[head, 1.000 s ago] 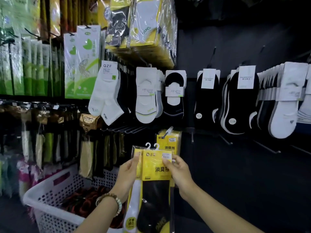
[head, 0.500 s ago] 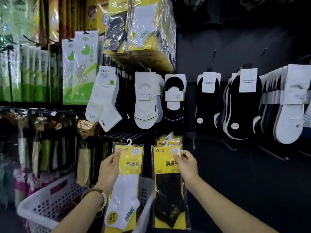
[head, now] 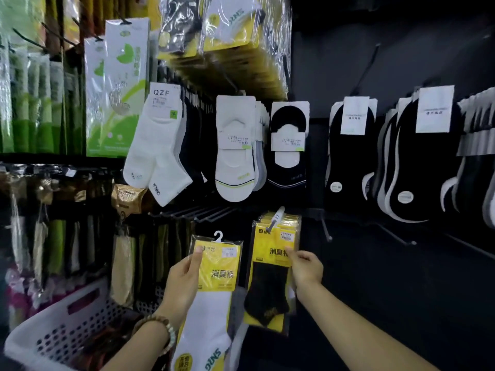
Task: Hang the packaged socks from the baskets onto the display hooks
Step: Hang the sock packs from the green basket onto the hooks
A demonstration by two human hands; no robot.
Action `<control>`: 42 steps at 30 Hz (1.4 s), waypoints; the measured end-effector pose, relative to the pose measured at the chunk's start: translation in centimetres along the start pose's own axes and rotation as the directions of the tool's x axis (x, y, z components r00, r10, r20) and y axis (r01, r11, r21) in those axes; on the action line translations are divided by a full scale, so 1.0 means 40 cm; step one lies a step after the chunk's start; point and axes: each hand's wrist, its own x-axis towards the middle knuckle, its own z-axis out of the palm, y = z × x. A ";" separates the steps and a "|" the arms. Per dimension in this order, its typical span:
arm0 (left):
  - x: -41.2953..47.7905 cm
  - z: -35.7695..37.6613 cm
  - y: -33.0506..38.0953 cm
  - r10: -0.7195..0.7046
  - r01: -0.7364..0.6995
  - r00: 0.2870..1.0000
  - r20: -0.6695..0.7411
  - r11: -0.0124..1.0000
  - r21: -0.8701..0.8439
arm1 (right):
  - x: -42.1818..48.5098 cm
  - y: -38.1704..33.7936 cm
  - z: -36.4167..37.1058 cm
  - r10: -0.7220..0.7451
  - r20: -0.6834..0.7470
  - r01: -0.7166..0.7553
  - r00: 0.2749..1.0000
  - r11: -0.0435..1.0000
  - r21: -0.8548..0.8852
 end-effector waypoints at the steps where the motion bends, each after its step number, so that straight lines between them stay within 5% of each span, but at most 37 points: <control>1: 0.002 0.009 -0.004 -0.002 0.002 1.000 0.001 1.000 0.004 | 0.003 0.008 -0.004 0.015 -0.037 -0.016 0.999 1.000 -0.013; 5: 0.006 0.044 -0.011 -0.015 0.015 1.000 0.013 1.000 0.007 | -0.014 0.043 -0.022 0.005 -0.053 -0.007 0.999 0.999 -0.043; 12: -0.029 0.123 0.019 -0.068 0.074 0.994 0.079 0.995 -0.070 | -0.143 0.011 -0.017 -0.071 0.400 0.048 0.914 0.997 0.066; 15: -0.043 0.158 0.032 -0.086 0.100 0.989 0.121 0.988 -0.117 | -0.185 -0.002 -0.024 -0.096 0.483 0.046 0.871 0.992 0.114; 22: -0.065 0.188 0.051 0.001 0.024 0.990 0.143 0.984 -0.175 | -0.193 -0.035 -0.078 -0.240 0.268 0.198 0.933 0.964 0.175; 27: -0.051 0.186 0.042 0.039 -0.018 0.991 0.125 0.986 -0.165 | -0.171 -0.075 -0.060 -0.286 0.273 0.264 0.919 0.958 0.115; 42: 0.087 0.288 -0.054 0.070 -0.070 0.993 0.098 0.998 -0.002 | 0.025 0.016 0.016 -0.090 0.044 0.088 0.995 0.996 0.032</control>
